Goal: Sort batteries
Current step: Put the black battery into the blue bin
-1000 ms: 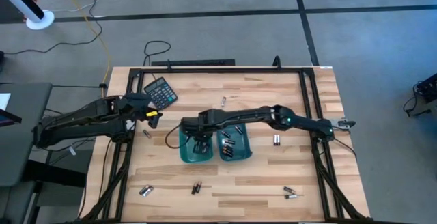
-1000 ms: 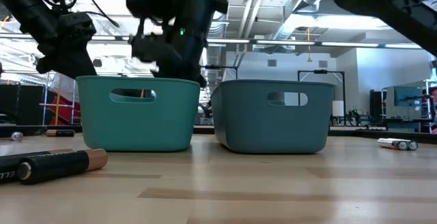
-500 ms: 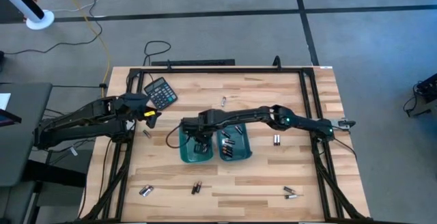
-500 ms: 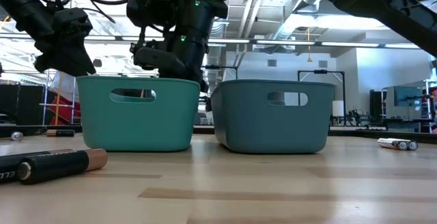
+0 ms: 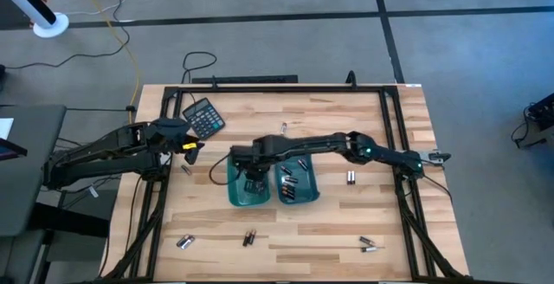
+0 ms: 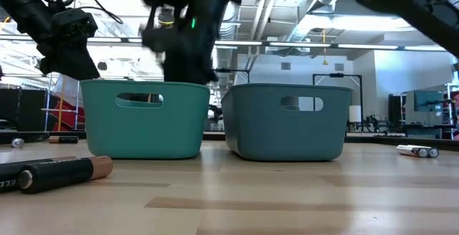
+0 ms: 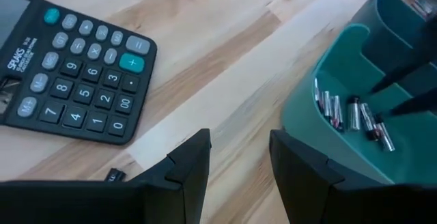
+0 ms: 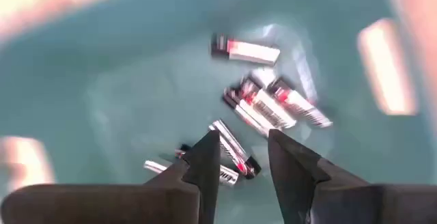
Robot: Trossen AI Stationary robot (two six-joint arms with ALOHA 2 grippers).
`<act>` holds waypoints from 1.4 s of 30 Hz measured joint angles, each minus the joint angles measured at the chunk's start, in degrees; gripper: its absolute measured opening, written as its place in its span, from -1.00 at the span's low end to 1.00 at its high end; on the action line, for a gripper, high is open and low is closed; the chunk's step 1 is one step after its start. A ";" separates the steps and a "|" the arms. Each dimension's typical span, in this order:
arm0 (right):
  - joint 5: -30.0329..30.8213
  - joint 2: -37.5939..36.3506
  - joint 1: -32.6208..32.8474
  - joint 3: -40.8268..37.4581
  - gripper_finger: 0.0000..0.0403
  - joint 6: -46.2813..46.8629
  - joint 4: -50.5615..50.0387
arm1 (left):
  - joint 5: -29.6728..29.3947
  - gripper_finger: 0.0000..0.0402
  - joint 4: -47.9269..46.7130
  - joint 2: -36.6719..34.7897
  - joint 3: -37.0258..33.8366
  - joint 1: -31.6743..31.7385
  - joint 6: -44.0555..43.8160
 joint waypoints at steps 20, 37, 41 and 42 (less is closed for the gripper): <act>9.55 -37.10 0.96 -31.35 -0.39 12.15 6.25 | 0.43 -0.37 -19.17 35.13 26.78 0.00 16.37; 16.68 -69.91 8.09 -80.51 -0.39 32.66 35.26 | 0.68 -0.38 -23.72 47.95 20.11 5.86 24.13; 16.77 -74.43 8.08 -84.46 -0.39 32.69 34.99 | 0.82 -0.38 -23.59 52.06 17.72 9.09 24.02; 16.76 -75.59 8.08 -85.16 -0.39 32.27 35.20 | 0.82 -0.38 -23.59 53.46 17.63 9.80 23.87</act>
